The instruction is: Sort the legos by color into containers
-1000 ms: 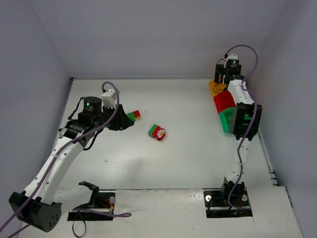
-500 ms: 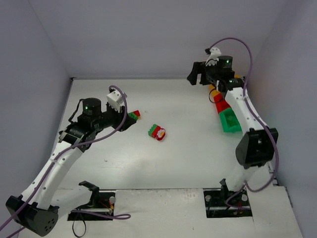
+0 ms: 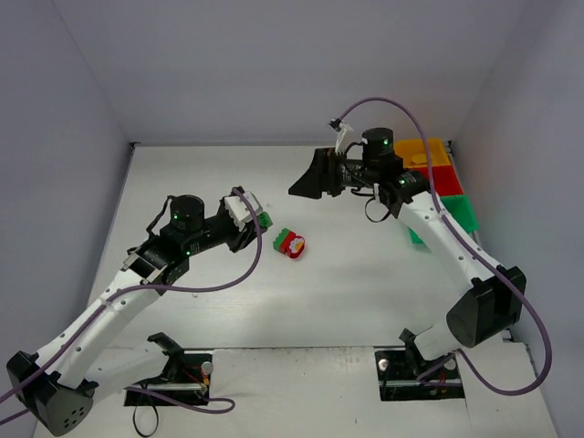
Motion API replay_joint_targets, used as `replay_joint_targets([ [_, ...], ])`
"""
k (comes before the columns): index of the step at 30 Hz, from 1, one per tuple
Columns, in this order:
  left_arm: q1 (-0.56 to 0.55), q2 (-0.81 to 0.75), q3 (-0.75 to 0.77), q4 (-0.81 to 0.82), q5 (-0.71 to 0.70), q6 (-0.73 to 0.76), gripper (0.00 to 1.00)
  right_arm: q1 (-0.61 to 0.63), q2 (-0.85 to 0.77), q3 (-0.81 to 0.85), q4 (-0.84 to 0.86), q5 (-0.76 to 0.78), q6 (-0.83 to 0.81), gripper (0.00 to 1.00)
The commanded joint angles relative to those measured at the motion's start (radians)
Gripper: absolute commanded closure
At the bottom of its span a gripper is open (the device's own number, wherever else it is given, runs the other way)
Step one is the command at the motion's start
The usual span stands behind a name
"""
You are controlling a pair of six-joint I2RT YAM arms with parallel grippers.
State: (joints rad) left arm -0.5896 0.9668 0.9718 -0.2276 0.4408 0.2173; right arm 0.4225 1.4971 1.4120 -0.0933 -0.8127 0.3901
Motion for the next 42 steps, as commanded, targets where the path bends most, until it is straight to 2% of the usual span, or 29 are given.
replay_joint_targets([
  [1, -0.016, -0.010, 0.024, 0.175, -0.001, 0.060, 0.98, 0.039, -0.072, -0.010, 0.079, -0.115, 0.096, 0.30],
  [13, -0.059, 0.035, 0.053, 0.209, -0.017, 0.073, 0.98, 0.166, -0.071, -0.048, 0.119, -0.085, 0.133, 0.38],
  [21, -0.064, 0.038, 0.062, 0.211, -0.008, 0.062, 0.98, 0.188, -0.058, -0.068, 0.119, -0.054, 0.135, 0.50],
  [30, -0.078, 0.032, 0.053, 0.252, -0.008, 0.067, 0.98, 0.209, -0.026, -0.074, 0.119, -0.020, 0.128, 0.54],
  [33, -0.081, 0.032, 0.051, 0.255, -0.010, 0.067, 0.98, 0.210, -0.026, -0.077, 0.119, -0.017, 0.125, 0.67],
  [34, -0.081, 0.030, 0.051, 0.255, -0.010, 0.065, 0.98, 0.211, -0.029, -0.077, 0.119, -0.014, 0.121, 0.80],
  [36, -0.081, 0.033, 0.047, 0.257, -0.013, 0.062, 0.98, 0.210, -0.038, -0.077, 0.119, 0.013, 0.113, 0.91],
  [37, -0.081, 0.033, 0.044, 0.258, -0.017, 0.053, 0.95, 0.208, -0.046, -0.079, 0.118, 0.026, 0.104, 1.00],
  [38, -0.081, 0.036, 0.039, 0.261, -0.025, 0.048, 0.79, 0.203, -0.051, -0.082, 0.115, 0.036, 0.099, 1.00],
  [40, -0.081, 0.039, 0.031, 0.270, -0.065, 0.019, 0.72, 0.187, -0.066, -0.093, 0.110, 0.075, 0.086, 1.00],
  [42, -0.081, 0.049, 0.028, 0.264, -0.127, -0.027, 0.57, 0.165, -0.077, -0.107, 0.066, 0.121, 0.050, 1.00],
])
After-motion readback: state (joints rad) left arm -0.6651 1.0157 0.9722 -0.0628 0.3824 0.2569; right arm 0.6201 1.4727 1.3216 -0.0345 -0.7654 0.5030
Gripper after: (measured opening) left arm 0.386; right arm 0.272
